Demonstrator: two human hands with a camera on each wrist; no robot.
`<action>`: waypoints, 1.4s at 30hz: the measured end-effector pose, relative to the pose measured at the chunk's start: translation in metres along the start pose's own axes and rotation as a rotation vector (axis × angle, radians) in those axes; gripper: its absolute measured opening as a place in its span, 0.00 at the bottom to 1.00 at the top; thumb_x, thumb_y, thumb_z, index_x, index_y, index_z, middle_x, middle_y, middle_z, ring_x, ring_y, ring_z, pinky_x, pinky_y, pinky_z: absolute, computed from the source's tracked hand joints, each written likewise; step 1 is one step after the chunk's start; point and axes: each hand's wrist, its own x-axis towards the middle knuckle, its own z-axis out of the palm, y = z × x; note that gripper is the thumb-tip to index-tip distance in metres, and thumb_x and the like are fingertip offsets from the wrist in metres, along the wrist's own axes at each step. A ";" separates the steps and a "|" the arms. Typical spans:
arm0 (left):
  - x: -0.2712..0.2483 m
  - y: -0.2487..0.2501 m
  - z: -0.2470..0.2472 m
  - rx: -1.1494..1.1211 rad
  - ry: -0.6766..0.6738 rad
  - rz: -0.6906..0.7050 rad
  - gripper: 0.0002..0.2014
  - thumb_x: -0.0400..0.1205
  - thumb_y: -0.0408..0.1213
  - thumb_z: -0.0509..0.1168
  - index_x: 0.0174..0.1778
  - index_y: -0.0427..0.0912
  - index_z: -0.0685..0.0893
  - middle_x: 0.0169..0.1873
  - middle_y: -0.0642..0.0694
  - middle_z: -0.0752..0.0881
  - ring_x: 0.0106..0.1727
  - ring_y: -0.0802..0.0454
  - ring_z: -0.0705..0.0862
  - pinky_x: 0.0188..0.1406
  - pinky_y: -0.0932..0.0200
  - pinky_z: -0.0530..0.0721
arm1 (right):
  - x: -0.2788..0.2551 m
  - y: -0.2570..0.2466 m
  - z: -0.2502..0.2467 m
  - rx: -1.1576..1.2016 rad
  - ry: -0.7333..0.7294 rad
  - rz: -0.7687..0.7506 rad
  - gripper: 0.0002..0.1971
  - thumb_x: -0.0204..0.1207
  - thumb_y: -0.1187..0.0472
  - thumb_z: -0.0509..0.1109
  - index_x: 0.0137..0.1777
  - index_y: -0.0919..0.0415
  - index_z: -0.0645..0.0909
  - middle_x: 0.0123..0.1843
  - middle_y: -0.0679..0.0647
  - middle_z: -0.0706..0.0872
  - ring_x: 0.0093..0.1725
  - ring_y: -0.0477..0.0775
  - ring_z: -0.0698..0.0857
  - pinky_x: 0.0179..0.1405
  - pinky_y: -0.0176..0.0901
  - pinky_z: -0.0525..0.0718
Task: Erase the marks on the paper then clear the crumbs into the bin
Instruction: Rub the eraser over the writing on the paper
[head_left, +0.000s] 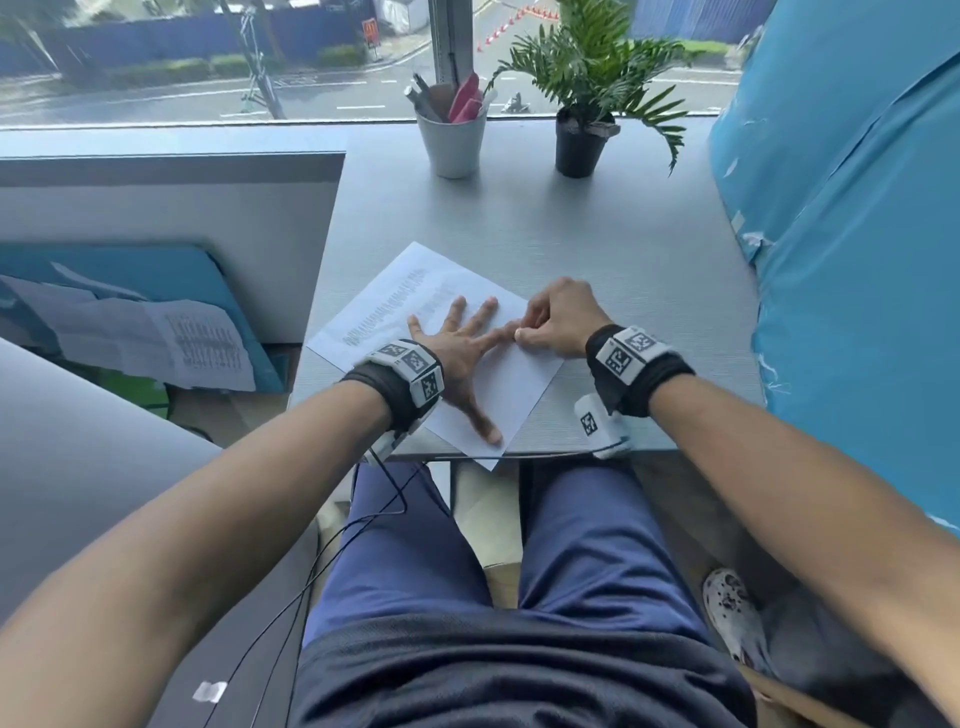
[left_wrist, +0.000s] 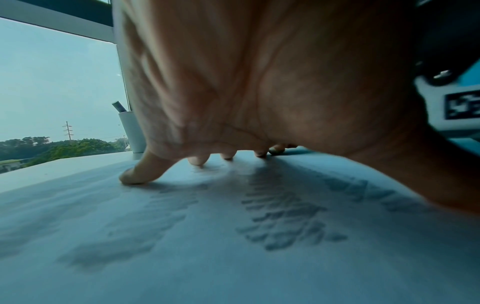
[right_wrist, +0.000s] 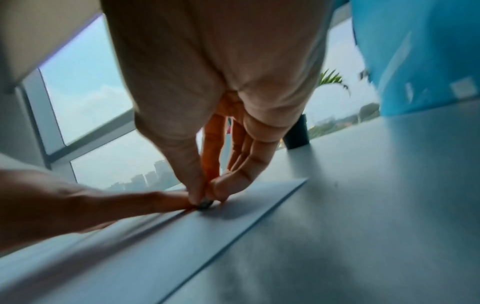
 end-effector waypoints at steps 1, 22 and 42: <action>-0.001 0.001 0.001 -0.002 0.000 0.000 0.79 0.38 0.77 0.77 0.79 0.73 0.31 0.81 0.60 0.25 0.82 0.43 0.25 0.63 0.08 0.38 | 0.004 0.001 -0.002 -0.020 0.039 0.023 0.03 0.66 0.61 0.78 0.38 0.60 0.91 0.39 0.55 0.90 0.40 0.51 0.88 0.40 0.35 0.81; -0.004 -0.012 0.003 0.010 0.006 0.057 0.74 0.47 0.78 0.74 0.83 0.66 0.34 0.82 0.58 0.26 0.82 0.46 0.24 0.67 0.11 0.37 | -0.003 -0.006 0.011 -0.042 0.051 0.021 0.03 0.66 0.63 0.77 0.39 0.61 0.91 0.39 0.52 0.89 0.39 0.47 0.85 0.41 0.33 0.80; 0.000 -0.007 0.003 0.042 -0.010 0.019 0.76 0.43 0.79 0.74 0.79 0.71 0.30 0.80 0.56 0.23 0.81 0.42 0.23 0.63 0.08 0.38 | -0.009 -0.012 0.014 0.056 -0.149 -0.041 0.03 0.67 0.63 0.81 0.37 0.60 0.90 0.34 0.49 0.87 0.31 0.41 0.82 0.31 0.32 0.78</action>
